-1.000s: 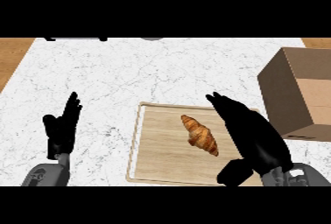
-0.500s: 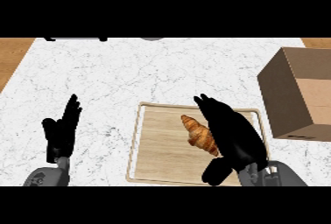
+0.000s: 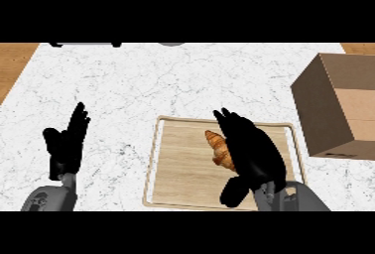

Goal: Pick the croissant from the tray and place it in the cardboard box

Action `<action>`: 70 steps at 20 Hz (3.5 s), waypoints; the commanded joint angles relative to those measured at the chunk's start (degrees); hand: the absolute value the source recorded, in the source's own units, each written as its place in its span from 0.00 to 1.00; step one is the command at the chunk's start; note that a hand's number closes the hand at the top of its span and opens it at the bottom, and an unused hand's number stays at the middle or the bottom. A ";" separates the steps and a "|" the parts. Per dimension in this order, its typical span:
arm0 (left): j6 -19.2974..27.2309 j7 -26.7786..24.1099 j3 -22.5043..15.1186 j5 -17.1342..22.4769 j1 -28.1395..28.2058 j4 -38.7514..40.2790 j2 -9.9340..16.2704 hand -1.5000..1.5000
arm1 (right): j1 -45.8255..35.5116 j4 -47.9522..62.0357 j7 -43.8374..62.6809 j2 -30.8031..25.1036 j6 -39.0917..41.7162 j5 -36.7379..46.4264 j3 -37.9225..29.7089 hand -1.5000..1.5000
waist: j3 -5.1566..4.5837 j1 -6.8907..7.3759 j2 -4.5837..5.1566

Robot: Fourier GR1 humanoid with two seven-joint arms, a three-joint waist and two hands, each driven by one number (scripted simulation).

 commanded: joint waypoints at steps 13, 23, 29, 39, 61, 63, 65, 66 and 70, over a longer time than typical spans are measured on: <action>-1.97 -1.61 0.54 -2.04 2.98 -1.65 -1.59 0.50 | -0.49 12.55 -0.28 7.48 3.43 10.29 -1.76 0.00 | 0.01 0.13 0.04; -2.81 -4.18 3.69 -2.80 -1.45 5.50 -2.98 0.50 | 0.15 21.69 -9.81 8.92 0.74 15.79 -6.20 0.00 | 0.01 -0.01 0.13; -4.98 -3.50 3.90 -2.81 2.94 0.89 -3.00 0.50 | -2.49 22.03 -7.07 11.07 2.25 14.19 -6.71 0.00 | 0.01 0.18 0.06; -3.65 -1.63 4.31 -5.36 0.55 1.31 -4.93 0.50 | 2.56 23.12 -13.11 11.09 0.48 18.93 -7.21 0.00 | 0.01 -0.01 0.05; -3.28 -1.14 8.31 -4.24 4.84 -0.70 -3.22 0.50 | 29.74 4.03 -56.64 -24.73 -13.91 18.86 1.01 1.00 | 0.10 -5.35 -1.26; -3.21 -0.64 6.99 -4.45 4.92 -1.17 -4.62 0.50 | 33.19 -1.84 -62.03 -31.32 -16.11 15.57 -3.98 1.00 | 0.06 -5.41 -1.11; -3.69 -0.24 8.33 -3.90 5.08 -1.87 -2.95 0.50 | 39.30 -5.11 -66.79 -36.18 -21.26 14.13 -7.57 1.00 | 0.10 -5.73 -1.16; -2.80 -1.84 7.61 -4.89 4.93 -1.30 -3.92 0.50 | 40.92 -4.94 -70.43 -38.68 -23.94 12.65 -10.68 1.00 | 0.10 -5.24 -0.87; -3.59 -1.52 8.68 -4.20 5.00 -0.08 -2.92 0.50 | 49.74 -13.23 -77.24 -44.88 -27.16 3.54 -21.04 1.00 | -0.02 -5.93 -0.94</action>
